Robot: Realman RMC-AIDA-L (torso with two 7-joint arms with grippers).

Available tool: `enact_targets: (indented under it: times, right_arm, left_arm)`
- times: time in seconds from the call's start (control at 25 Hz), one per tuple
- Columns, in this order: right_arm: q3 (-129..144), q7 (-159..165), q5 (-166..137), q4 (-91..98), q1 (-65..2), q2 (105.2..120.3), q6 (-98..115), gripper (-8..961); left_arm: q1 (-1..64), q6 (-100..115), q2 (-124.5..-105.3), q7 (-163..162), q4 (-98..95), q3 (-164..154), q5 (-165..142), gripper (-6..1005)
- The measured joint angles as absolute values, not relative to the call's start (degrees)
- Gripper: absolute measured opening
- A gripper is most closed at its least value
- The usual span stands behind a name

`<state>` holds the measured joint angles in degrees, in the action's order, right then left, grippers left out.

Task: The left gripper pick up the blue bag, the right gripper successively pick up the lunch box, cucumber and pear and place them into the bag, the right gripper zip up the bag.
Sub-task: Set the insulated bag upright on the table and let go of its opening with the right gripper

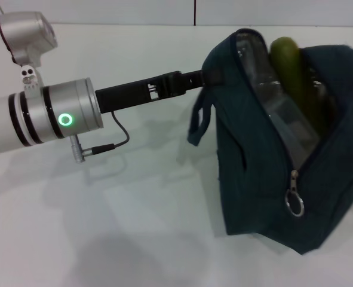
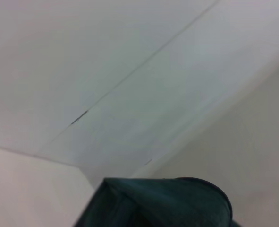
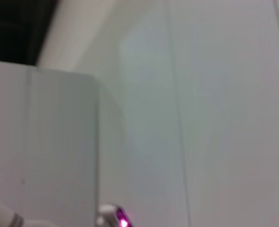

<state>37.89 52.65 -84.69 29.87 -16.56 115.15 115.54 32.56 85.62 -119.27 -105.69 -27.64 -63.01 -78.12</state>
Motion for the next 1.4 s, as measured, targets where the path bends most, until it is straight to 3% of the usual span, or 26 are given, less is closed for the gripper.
enact_targets:
  times: [0.8, 1.4]
  right_arm:
    - [43.1, 59.1, -102.1, 29.3, -19.8, 114.99, 96.4, 5]
    - [44.2, 57.2, -94.1, 34.6, -20.6, 115.08, 113.3, 4]
  left_arm:
    - [28.2, 79.9, -119.28, -92.3, -21.2, -63.2, -76.9, 60]
    - [25.4, 84.2, -119.15, -87.1, -21.2, -60.7, -74.2, 56]
